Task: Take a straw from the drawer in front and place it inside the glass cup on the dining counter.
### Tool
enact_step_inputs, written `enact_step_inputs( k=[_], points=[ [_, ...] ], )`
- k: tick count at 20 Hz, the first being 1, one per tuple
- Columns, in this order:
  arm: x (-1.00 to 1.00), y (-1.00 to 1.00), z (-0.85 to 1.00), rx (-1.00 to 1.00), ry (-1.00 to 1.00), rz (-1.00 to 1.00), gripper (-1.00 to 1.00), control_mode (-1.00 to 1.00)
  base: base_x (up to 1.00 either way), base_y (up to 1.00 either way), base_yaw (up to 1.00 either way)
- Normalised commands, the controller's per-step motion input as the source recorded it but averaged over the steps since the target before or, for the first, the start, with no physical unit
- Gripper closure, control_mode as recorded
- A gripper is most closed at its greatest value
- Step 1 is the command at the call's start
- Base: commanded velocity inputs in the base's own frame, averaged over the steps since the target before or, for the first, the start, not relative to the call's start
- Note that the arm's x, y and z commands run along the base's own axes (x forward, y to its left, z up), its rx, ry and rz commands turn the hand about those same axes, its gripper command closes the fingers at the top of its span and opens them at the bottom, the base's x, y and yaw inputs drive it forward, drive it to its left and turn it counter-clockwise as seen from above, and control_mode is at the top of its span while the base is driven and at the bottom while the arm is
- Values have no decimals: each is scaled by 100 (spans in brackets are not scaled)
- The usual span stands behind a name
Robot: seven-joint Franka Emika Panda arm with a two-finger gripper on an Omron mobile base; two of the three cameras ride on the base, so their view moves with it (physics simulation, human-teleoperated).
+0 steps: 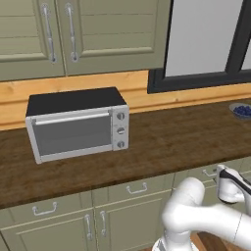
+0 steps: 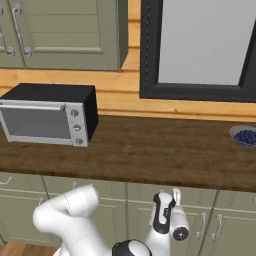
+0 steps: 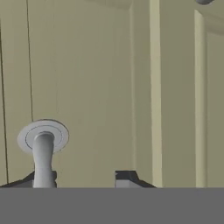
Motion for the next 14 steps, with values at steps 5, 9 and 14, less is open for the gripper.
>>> enact_step_inputs(
  k=[5,9,14],
  points=[
    [-32,-11,-89,0,9,0,100,-100,0,0,0],
    [-45,-15,-94,0,8,1,100,-100,0,0,0],
    [-79,-24,-94,0,3,3,100,-100,0,0,0]
  ],
)
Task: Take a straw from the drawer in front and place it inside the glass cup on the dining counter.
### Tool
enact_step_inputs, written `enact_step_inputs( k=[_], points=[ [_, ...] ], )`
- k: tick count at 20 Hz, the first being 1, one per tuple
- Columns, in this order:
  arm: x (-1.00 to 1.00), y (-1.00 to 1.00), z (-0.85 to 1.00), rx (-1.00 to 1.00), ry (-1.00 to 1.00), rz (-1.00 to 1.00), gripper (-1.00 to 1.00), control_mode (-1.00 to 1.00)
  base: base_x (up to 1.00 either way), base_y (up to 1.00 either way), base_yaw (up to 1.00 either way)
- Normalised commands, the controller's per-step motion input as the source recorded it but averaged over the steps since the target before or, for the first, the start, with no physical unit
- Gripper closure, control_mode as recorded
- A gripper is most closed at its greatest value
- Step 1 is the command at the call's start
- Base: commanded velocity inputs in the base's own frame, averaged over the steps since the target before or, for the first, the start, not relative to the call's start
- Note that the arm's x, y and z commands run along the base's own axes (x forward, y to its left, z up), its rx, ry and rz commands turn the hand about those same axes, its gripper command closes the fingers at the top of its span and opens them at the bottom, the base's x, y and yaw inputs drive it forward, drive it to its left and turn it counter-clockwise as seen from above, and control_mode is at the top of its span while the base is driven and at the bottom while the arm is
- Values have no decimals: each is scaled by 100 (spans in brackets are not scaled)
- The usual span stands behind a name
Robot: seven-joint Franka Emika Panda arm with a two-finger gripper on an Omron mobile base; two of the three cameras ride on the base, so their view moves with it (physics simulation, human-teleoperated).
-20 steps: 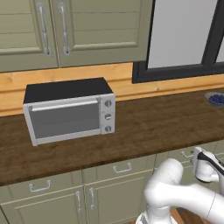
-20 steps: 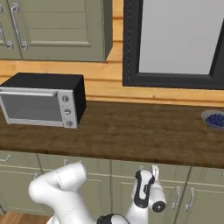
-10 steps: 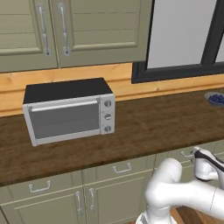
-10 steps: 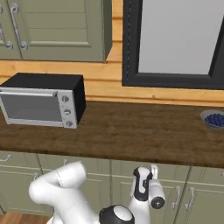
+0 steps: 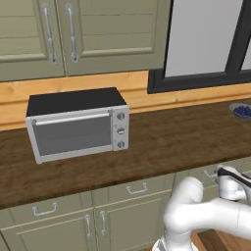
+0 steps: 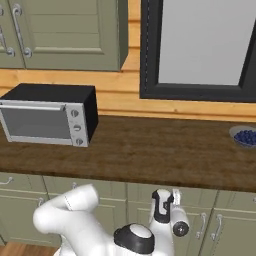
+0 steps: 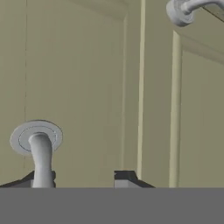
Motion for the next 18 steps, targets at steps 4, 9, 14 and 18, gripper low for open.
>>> enact_step_inputs(
  k=[4,9,14,18],
  points=[
    [-100,-45,-91,1,0,1,100,-100,0,0,0],
    [-100,-42,-84,0,18,0,100,-100,0,0,0],
    [-100,-56,-81,0,32,0,100,-100,0,0,0],
    [-100,-69,-80,0,25,0,100,-100,0,0,0]
  ],
)
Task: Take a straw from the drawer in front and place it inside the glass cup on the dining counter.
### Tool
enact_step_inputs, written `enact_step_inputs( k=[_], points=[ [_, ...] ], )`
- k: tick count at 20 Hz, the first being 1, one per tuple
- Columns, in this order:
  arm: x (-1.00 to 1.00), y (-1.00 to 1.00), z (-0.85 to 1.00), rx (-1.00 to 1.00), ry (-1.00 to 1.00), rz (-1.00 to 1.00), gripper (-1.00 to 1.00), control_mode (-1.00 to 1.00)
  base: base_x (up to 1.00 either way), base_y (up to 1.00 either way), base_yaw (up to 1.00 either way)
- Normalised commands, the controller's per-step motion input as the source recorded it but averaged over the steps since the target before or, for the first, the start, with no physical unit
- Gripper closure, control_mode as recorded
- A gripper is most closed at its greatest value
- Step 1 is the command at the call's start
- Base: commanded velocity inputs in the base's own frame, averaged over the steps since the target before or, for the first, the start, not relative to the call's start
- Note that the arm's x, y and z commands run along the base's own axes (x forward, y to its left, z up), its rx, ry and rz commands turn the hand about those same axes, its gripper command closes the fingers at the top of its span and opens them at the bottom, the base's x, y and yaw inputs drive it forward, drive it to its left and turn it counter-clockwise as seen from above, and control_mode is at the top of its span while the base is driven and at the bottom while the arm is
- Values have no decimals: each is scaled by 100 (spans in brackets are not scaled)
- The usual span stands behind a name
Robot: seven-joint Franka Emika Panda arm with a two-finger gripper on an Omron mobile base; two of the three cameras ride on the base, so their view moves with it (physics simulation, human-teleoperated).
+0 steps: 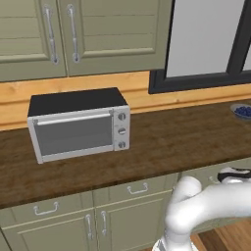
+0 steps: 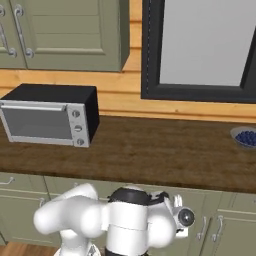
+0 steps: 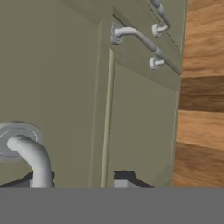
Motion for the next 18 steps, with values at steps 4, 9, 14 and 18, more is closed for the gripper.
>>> enact_step_inputs(
  k=[4,9,14,18],
  points=[
    [-100,-76,-68,5,12,0,100,-100,0,0,0],
    [-100,-80,-55,9,2,0,100,-100,0,0,0],
    [-100,-94,-43,15,-2,0,100,-100,0,0,0],
    [-100,-94,-46,17,-9,0,100,-100,0,0,0]
  ],
)
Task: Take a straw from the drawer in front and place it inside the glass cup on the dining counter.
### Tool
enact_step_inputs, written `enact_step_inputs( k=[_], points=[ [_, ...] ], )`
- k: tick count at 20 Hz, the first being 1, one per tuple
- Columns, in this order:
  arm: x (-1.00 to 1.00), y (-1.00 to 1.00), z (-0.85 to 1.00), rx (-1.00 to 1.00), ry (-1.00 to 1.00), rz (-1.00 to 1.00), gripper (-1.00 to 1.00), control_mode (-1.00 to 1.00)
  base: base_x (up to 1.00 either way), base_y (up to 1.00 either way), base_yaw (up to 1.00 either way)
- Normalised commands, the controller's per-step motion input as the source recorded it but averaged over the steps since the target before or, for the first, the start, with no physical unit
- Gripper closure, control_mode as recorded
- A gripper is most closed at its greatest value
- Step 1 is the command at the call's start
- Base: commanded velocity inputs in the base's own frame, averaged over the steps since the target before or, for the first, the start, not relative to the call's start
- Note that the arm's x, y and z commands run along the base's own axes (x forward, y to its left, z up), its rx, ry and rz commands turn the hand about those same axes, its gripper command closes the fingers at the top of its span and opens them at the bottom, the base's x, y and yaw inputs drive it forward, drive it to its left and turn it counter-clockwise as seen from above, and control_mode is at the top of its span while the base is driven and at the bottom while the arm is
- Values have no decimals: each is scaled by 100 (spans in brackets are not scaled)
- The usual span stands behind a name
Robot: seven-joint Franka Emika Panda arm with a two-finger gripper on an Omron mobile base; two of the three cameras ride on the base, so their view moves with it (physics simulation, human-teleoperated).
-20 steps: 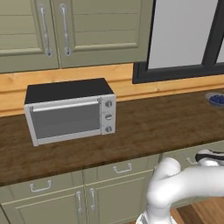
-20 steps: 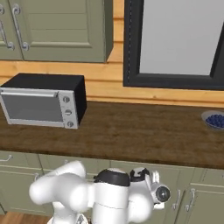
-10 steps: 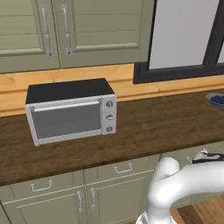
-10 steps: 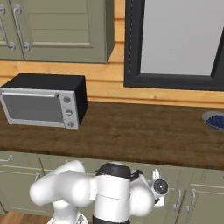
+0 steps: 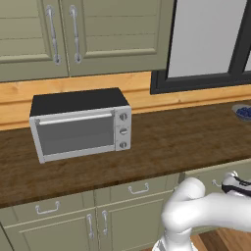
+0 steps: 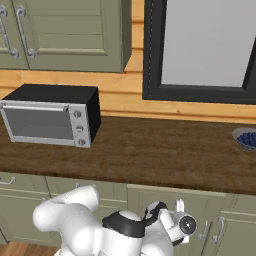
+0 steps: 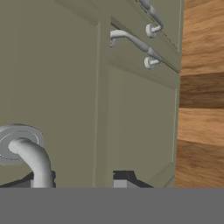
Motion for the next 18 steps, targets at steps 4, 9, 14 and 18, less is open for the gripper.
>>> enact_step_inputs(
  k=[4,9,14,18],
  points=[
    [-100,-90,-41,17,-8,0,100,-100,0,0,0],
    [-100,-86,-40,15,-6,0,100,-100,0,0,0],
    [-100,-82,-37,13,-5,-1,100,-100,0,0,0],
    [-100,-85,-34,16,-2,0,100,-100,0,0,0]
  ],
)
